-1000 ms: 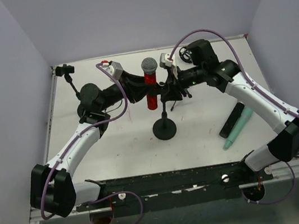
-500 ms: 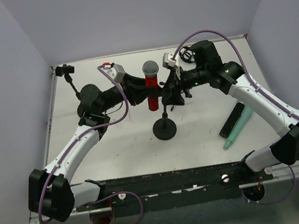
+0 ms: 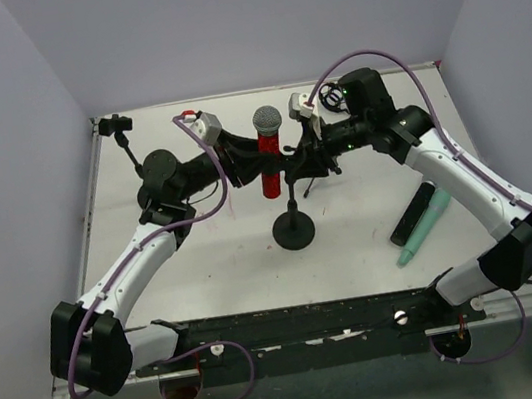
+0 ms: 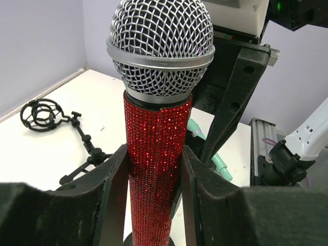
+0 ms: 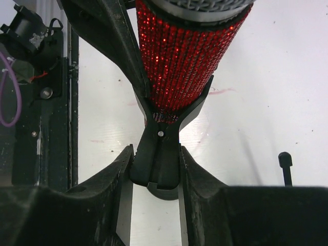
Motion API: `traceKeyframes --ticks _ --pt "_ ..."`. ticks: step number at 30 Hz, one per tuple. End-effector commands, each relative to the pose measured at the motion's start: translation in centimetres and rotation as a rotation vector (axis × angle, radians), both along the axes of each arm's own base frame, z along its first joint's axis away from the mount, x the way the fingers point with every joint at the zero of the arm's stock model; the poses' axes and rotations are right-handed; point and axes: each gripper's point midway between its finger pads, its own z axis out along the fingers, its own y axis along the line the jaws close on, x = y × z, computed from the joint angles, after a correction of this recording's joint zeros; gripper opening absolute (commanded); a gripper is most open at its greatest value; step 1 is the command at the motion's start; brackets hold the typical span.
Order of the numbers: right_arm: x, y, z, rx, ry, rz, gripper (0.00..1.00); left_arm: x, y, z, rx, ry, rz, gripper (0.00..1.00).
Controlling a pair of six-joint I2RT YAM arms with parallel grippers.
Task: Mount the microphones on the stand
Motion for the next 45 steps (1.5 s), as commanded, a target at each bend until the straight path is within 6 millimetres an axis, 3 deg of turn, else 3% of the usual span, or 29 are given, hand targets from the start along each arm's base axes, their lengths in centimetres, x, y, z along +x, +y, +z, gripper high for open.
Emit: traceKeyframes --ticks 1,6,9,10,11,15,20,27,33,39,41,45 --pt "-0.1 0.2 -0.3 -0.003 0.050 0.018 0.08 -1.3 -0.3 2.5 -0.060 -0.051 -0.063 0.00" --pt "-0.1 0.3 -0.6 -0.003 0.064 0.018 0.11 -1.2 -0.5 2.2 -0.074 -0.035 -0.071 0.00" --pt "-0.3 0.2 -0.6 -0.001 0.061 0.015 0.52 -1.0 -0.4 2.1 -0.077 -0.025 -0.049 0.00" --pt "-0.3 0.1 -0.6 0.001 0.059 0.011 0.64 -0.9 -0.3 2.0 -0.074 -0.019 -0.037 0.07" --pt "-0.3 0.0 -0.5 0.004 0.054 0.009 0.74 -0.8 -0.1 2.1 -0.075 -0.018 -0.020 0.21" --pt "-0.3 -0.2 -0.5 0.003 0.042 -0.005 0.88 -0.6 0.6 2.3 -0.072 -0.017 0.026 0.55" --pt "-0.5 -0.4 -0.4 0.014 0.049 0.001 0.98 -0.3 1.9 3.3 -0.067 -0.024 0.097 0.80" --pt "-1.0 -1.6 0.4 0.039 0.038 0.026 0.99 -0.4 5.2 3.7 -0.044 -0.069 0.225 0.95" --pt "-1.8 -3.1 0.8 0.061 0.022 0.045 1.00 -1.4 7.1 0.5 -0.005 -0.033 0.295 0.97" --pt "-2.4 -5.0 0.0 0.089 0.016 0.020 1.00 -4.1 7.6 -4.3 -0.050 -0.030 0.289 0.96" --pt "-2.6 -5.2 -0.6 0.116 0.016 0.001 0.99 -4.6 7.5 -5.4 -0.040 -0.021 0.301 0.96" --pt "-4.8 -4.9 -4.1 0.188 0.047 0.078 1.00 -5.4 7.5 -6.0 0.001 -0.029 0.333 0.96"
